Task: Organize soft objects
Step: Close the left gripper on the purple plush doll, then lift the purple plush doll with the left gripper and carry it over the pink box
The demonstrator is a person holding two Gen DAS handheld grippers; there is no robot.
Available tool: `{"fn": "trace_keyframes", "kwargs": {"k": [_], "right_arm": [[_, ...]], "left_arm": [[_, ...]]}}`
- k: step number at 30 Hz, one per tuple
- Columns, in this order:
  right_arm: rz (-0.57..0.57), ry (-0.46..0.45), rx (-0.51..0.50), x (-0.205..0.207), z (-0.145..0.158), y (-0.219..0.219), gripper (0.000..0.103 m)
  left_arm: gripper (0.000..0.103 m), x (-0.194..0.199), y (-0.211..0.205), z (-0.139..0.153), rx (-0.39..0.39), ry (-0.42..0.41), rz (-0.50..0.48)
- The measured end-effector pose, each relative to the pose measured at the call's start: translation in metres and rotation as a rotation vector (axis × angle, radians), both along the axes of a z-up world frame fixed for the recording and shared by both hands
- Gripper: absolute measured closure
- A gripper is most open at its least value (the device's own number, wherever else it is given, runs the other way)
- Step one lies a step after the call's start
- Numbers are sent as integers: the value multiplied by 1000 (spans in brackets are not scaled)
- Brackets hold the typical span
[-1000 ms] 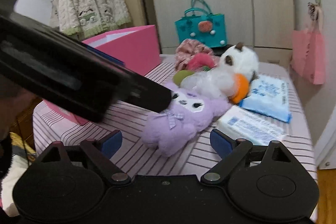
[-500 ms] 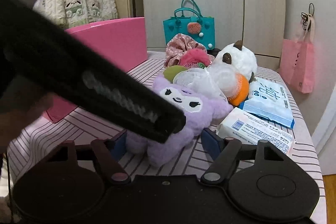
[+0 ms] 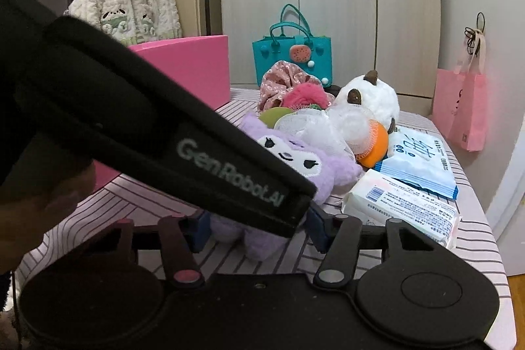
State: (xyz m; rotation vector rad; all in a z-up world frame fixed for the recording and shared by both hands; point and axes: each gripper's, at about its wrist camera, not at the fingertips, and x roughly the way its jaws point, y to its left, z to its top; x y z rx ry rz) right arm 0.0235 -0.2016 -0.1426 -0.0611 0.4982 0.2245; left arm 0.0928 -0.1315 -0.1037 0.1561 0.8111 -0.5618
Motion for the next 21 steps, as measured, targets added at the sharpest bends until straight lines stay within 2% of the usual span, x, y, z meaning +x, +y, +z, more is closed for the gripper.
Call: {"fn": "trace_keyframes", "kwargs": {"k": [4,11,16,21], "right_arm": [[-20,4,8,0,1,-2,45],[-30,-1,15,-4,7,-4,49],[-24,4,28,-6,13,-5,49],[-12,57,61,-5,17,-6,49]], "left_arm": [[55,1,1,-1,-38,68,-30],[63,-2,4,4,-51,77,-33],[63,-7,7,11,-57,84,-31],[64,-8,10,14,-46,135,-17]]}}
